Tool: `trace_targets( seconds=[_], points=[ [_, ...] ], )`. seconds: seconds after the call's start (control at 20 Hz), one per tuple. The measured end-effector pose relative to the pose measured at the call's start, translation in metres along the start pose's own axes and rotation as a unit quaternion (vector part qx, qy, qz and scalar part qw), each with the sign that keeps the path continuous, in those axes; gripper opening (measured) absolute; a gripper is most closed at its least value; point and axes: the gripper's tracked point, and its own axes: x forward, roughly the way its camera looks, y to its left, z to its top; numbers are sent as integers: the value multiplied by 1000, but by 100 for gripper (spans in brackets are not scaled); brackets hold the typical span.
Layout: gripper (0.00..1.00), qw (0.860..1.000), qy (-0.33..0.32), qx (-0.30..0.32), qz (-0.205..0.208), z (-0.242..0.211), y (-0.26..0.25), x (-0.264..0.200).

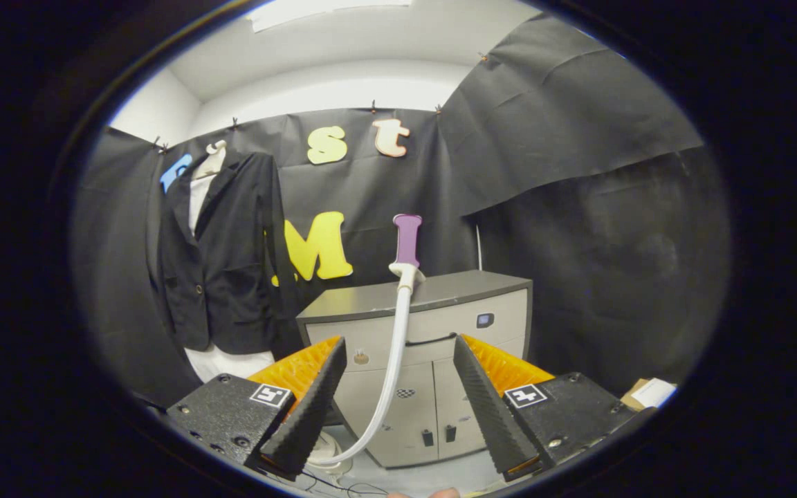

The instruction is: Iron the clothes twice with a garment steamer, once on the left side and once on the right side.

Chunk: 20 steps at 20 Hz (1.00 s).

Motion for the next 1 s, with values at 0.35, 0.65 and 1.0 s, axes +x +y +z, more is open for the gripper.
trace_targets(
  seconds=[0.35, 0.65, 1.0],
  points=[
    [97, 999, 35, 3, -3, -12, 0, 36],
    [97, 997, 63, 18, 34, 16, -13, 139],
    [97, 986, 149, 31, 68, 43, -20, 271]
  ],
)
